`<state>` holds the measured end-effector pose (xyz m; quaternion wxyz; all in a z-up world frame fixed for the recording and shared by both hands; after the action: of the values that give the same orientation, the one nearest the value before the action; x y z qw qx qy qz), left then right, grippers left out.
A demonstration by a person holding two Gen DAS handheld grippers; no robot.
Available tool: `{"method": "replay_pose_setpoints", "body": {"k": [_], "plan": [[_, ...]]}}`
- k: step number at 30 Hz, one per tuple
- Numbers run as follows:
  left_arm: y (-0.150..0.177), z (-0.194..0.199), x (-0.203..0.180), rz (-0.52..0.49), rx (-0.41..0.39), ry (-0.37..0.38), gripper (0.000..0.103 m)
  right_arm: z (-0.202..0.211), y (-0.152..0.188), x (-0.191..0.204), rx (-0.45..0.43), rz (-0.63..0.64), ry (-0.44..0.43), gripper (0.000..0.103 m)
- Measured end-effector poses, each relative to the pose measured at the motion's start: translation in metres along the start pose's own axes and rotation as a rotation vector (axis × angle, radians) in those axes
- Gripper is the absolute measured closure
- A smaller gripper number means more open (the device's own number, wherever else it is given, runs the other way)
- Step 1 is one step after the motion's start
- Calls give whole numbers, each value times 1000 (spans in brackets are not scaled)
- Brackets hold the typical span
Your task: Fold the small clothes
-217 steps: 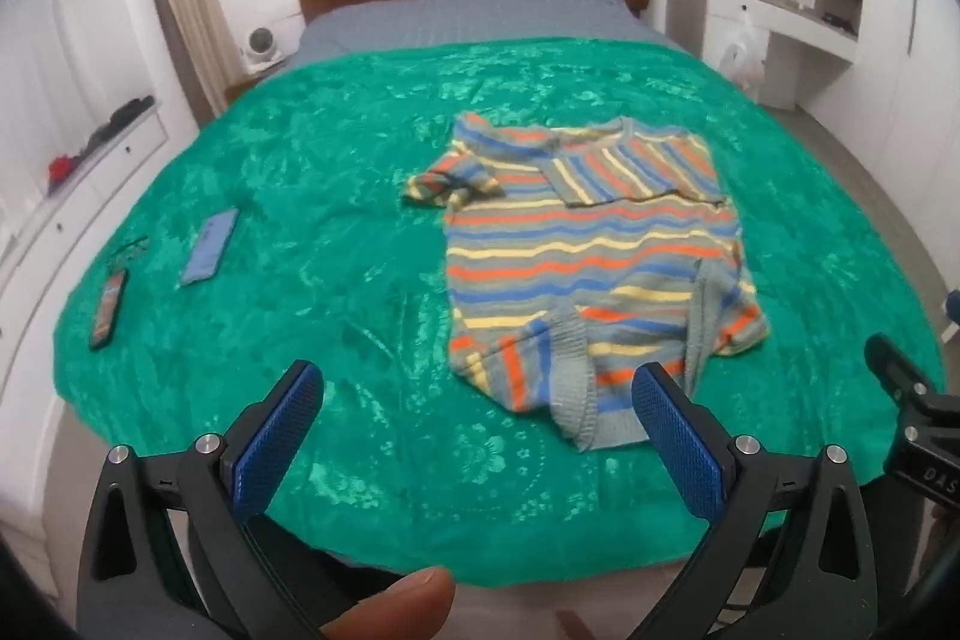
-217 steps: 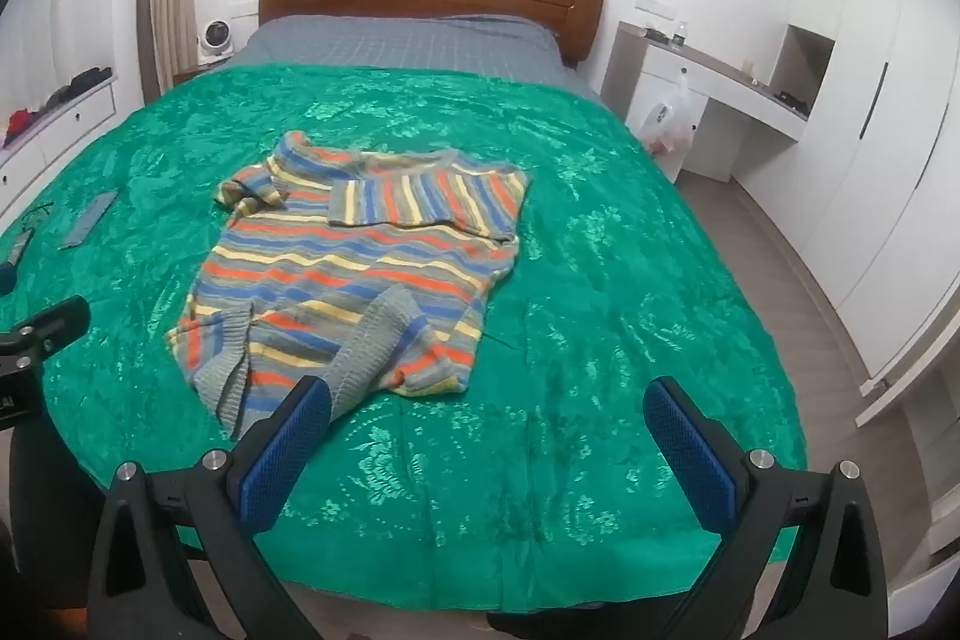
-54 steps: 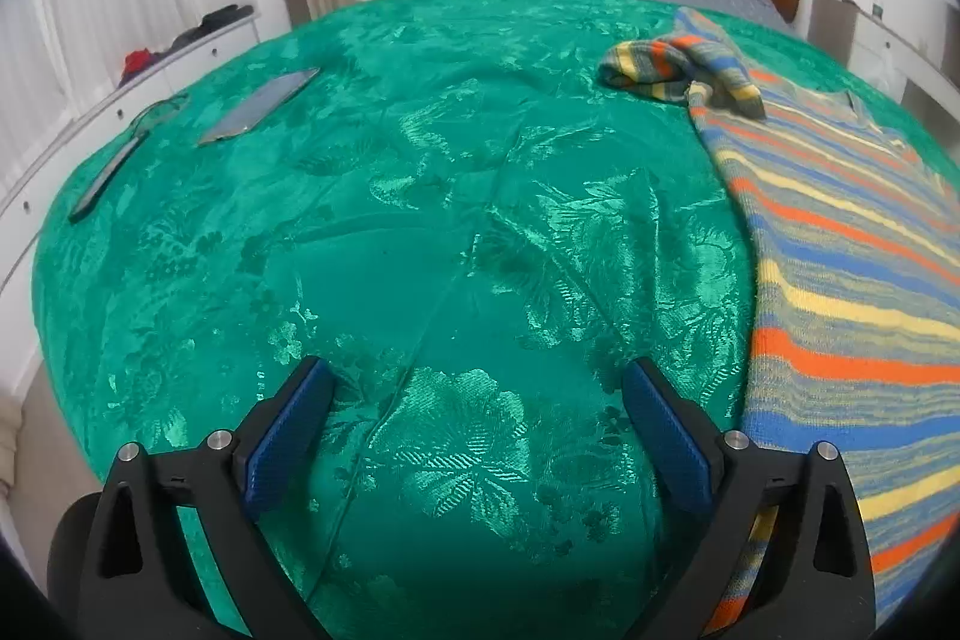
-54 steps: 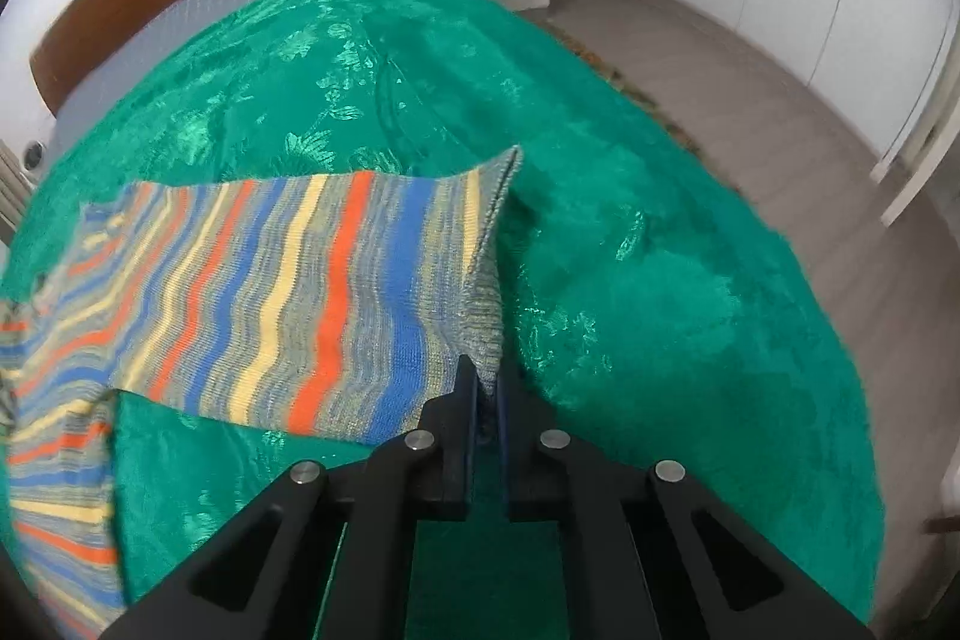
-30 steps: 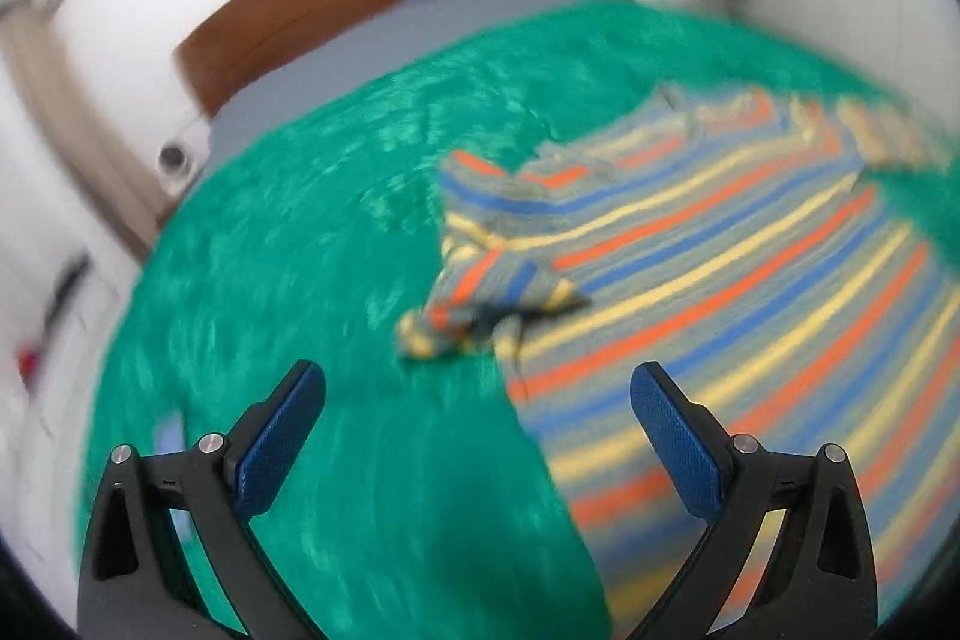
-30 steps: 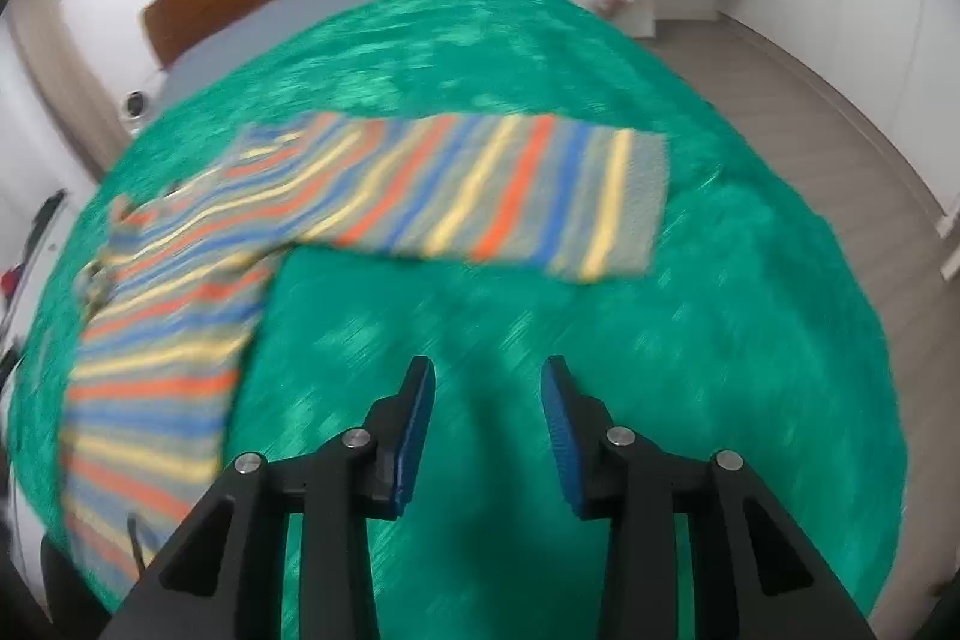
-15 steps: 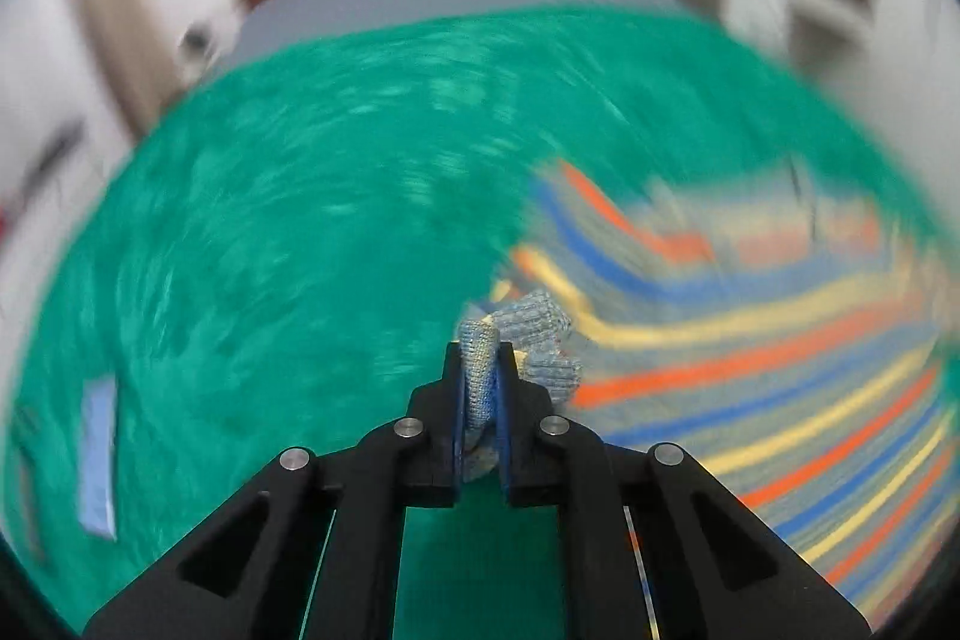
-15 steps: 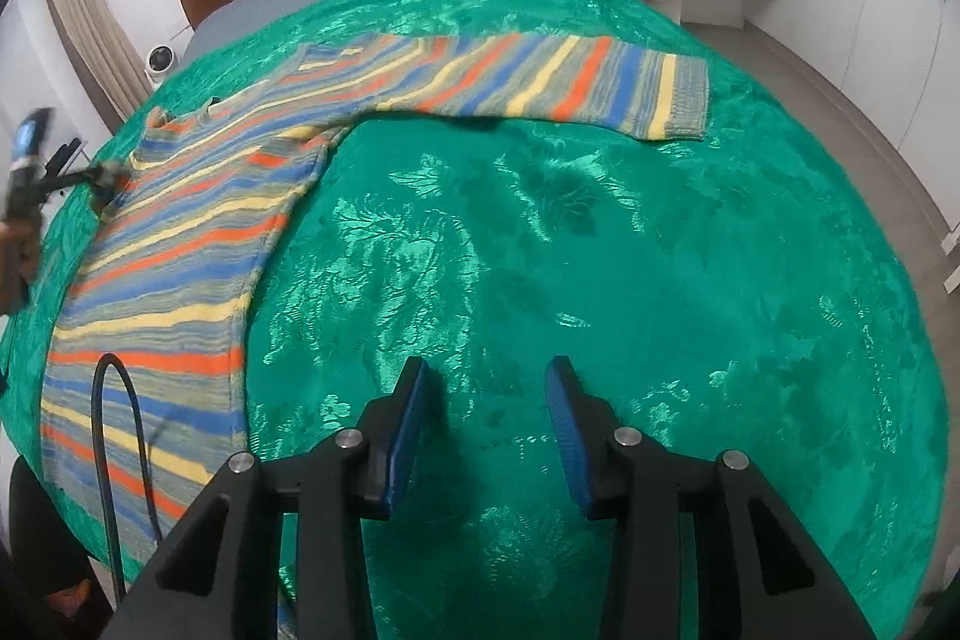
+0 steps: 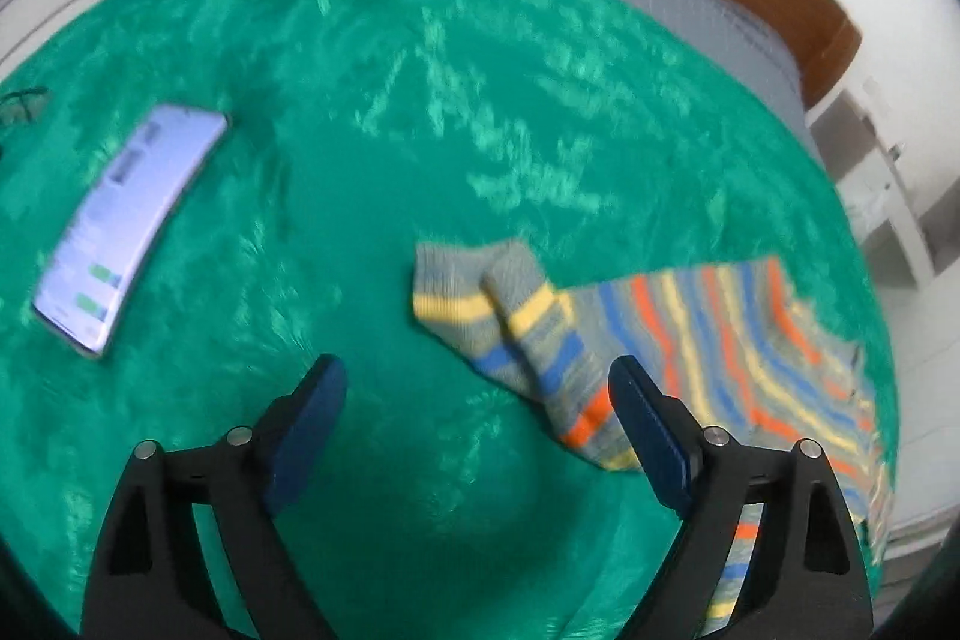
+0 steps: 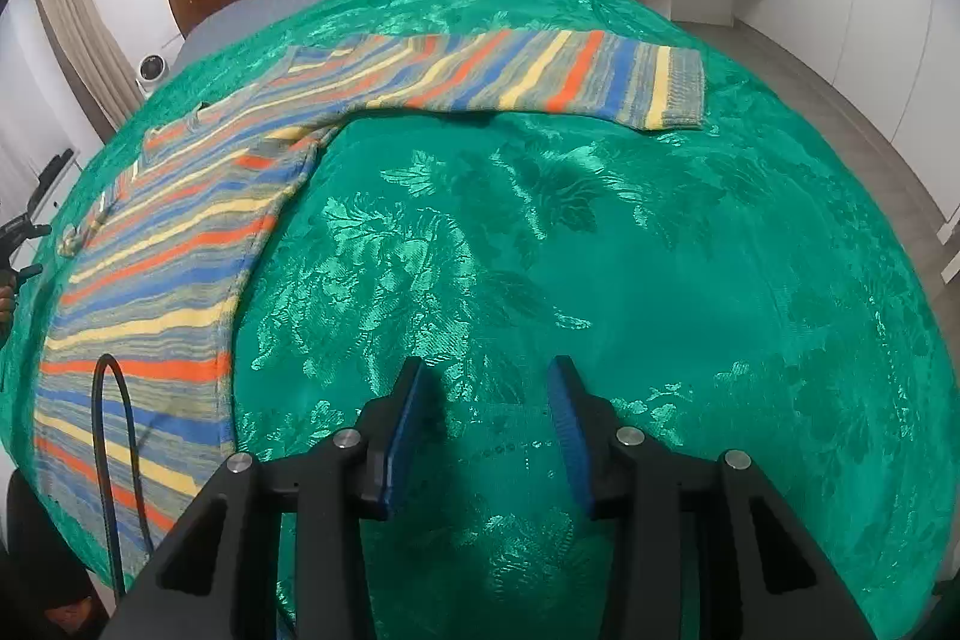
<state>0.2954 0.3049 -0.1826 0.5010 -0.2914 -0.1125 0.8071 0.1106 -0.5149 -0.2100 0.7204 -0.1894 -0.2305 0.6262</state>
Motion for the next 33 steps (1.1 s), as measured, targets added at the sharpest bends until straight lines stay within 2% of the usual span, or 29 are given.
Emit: {"method": "replay_pose_setpoints", "body": {"k": [2, 3, 5, 6, 8, 9, 10, 11, 14, 16, 18, 20, 23, 26, 28, 29, 33], "plan": [[0, -14, -4, -8, 18, -46, 13, -2, -1, 2, -1, 6, 6, 59], [1, -18, -11, -6, 18, -44, 13, -3, -1, 3, -3, 9, 10, 58], [1, -16, -25, -20, -5, 31, 13, -5, -1, 5, -5, 19, 25, 58], [2, -14, -33, -44, -9, 36, 12, -5, 0, 6, -5, 21, 31, 58], [3, -30, -47, -117, 27, -71, 16, -5, 0, 7, -9, 21, 40, 56], [5, -35, -48, -134, 49, -111, 46, -6, 0, 8, -10, 17, 41, 56], [8, -37, -47, -129, 66, -124, 91, -6, -1, 8, -9, 15, 41, 55], [12, -35, -44, -104, 79, -104, 93, -7, -1, 8, -9, 14, 42, 55], [30, 6, -25, 9, 9, -36, 94, -7, -1, 8, -11, 9, 41, 55], [49, 25, -10, 47, 11, -24, 88, -7, -1, 8, -16, 3, 38, 54], [67, 32, 5, 75, 45, -30, 83, -8, -1, 8, -18, 1, 38, 53], [80, 39, 19, 86, 74, -73, 77, -8, -1, 9, -19, 2, 36, 51], [93, 58, 36, 72, 47, -148, 67, -8, -2, 9, -18, 0, 34, 51], [89, 67, 50, 59, 4, -154, 46, -8, -1, 9, -21, -11, 33, 51], [77, 65, 56, 75, -24, -109, 16, -9, -1, 11, -22, -5, 41, 50], [71, 60, 57, 78, -22, -83, 10, -9, -1, 12, -22, -4, 42, 50], [47, 27, 55, 55, 35, -62, 9, -8, -4, 15, -5, -6, 30, 50]]}}
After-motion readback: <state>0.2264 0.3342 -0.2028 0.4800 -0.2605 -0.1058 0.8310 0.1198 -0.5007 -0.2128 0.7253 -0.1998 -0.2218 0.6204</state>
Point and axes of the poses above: each gripper's, at about its wrist camera, not at the fingertips, and z roughly against the way its jaws point, x to its left, y to its underside, the point moved 4 cm from there along -z, roughly the way its jaws point, and after that the axes turned 6 degrees about y, right-handed, at the moved point
